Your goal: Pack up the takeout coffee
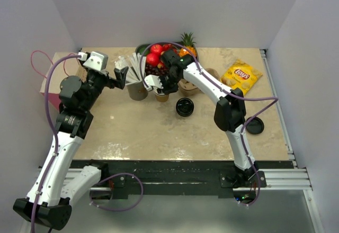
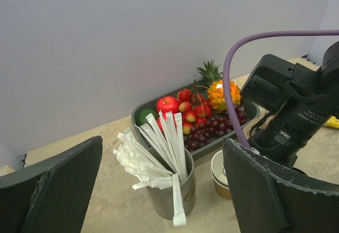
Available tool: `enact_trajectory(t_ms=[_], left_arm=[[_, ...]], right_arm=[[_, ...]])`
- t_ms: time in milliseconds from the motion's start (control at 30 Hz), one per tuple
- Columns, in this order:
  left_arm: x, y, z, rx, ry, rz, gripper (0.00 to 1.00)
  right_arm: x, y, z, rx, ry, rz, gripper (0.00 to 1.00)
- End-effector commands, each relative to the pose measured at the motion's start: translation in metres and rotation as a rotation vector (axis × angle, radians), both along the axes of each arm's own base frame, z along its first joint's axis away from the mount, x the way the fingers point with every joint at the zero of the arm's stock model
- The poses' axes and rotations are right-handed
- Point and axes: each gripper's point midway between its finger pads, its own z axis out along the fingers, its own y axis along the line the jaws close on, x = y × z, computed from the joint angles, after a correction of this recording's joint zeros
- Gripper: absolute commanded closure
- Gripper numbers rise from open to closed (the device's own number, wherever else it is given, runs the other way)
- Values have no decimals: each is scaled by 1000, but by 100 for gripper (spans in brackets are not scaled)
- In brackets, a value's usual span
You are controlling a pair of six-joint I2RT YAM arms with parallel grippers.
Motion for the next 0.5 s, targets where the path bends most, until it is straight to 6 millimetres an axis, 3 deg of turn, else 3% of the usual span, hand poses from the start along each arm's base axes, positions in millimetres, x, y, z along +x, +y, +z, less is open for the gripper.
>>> enact_trajectory(t_ms=[0,467], left_arm=[[1,2,8,-14,-36,6,1],[2,2,6,-18,-30,7,1]], right_arm=[[4,0,4,-6,-12,-1,75],[3,0,1,-15,-4,-2,76]])
